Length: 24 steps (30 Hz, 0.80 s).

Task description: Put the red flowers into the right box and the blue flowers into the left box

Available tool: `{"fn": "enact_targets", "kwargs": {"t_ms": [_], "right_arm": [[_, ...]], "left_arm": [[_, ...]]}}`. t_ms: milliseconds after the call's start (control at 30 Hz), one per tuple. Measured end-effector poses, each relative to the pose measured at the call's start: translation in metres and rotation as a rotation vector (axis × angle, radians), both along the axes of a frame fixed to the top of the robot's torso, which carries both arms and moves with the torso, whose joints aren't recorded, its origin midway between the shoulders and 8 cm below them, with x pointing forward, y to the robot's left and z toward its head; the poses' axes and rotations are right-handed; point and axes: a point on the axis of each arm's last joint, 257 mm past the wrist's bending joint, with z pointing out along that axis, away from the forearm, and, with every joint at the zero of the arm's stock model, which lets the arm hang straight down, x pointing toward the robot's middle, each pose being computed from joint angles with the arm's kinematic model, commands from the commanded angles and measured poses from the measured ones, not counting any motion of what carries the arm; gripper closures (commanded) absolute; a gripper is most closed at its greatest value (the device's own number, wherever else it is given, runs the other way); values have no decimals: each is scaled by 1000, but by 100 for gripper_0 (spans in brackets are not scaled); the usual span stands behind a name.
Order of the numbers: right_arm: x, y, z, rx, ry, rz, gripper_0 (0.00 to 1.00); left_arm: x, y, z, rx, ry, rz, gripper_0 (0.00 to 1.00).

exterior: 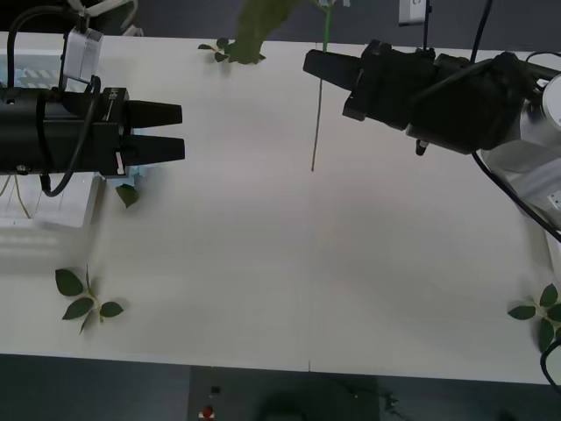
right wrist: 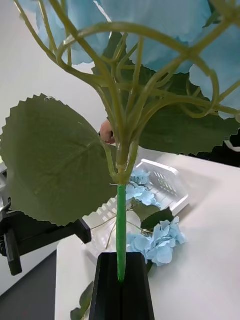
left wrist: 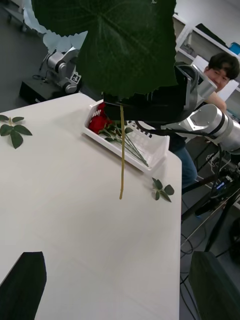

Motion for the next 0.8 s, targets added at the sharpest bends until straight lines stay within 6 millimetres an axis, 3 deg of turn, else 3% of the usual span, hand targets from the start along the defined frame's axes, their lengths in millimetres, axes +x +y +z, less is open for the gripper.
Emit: {"fn": "enact_targets", "kwargs": {"t_ms": [367,433,567,667,800], "right_arm": [[-3,7,4,-14,-35,12,100],[-5,11,0,-22,-35,20,100],[-10,20,-5,-19,-31,39,100],[-13,28,-3,-1,-27,53,100],[-17,35,0,21,-24,65,100]], "left_arm": [[0,0,0,0,0,0,16],[0,0,0,0,0,0,1],[0,0,-2,0,4,1,0],[-4,4,-28,-17,78,17,0],[-4,11,-46,-76,154,51,0]]}}
